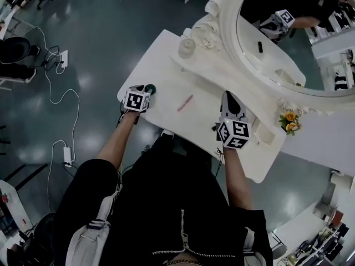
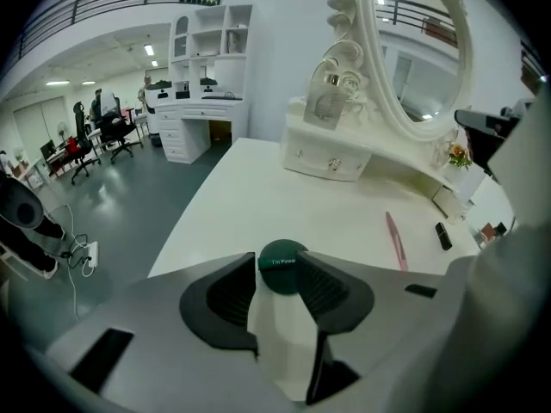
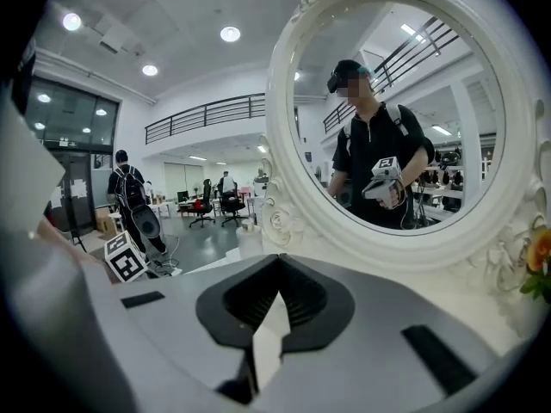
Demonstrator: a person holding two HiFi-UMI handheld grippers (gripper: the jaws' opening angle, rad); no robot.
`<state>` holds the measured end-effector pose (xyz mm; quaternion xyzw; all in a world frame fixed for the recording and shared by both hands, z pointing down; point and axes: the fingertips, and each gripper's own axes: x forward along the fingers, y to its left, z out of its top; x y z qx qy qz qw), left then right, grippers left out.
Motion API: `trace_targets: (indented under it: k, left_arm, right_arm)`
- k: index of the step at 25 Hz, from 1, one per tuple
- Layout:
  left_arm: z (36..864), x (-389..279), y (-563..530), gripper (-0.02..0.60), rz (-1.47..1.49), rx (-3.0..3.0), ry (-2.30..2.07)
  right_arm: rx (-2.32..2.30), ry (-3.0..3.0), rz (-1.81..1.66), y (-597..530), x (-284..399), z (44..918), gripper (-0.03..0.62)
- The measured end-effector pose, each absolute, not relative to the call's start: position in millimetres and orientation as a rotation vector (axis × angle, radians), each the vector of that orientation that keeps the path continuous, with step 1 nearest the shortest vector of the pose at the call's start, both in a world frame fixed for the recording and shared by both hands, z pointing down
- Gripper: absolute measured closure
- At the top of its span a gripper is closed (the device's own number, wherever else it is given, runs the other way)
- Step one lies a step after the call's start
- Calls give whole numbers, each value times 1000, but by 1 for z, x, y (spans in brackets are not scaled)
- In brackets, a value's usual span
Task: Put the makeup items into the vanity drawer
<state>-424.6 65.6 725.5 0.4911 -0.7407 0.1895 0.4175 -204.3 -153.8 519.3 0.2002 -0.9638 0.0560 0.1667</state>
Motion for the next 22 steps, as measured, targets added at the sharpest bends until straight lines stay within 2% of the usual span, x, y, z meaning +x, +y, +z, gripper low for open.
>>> trace_targets:
  k: [5, 11, 17, 22]
  left_arm:
    - [739, -421, 69, 466, 485, 1198, -1842]
    - [736, -421, 63, 548, 528, 1261, -1856]
    - [722, -421, 63, 556, 475, 1312, -1908]
    - [670, -413, 43, 557, 384, 1466, -1989]
  right_arm:
    - [632, -2726, 177, -159, -182, 522, 588]
    - [665, -2734, 188, -165, -174, 520, 588]
    - [695, -2747, 206, -164, -170, 517, 588]
    - [732, -2754, 210, -168, -161, 512, 588]
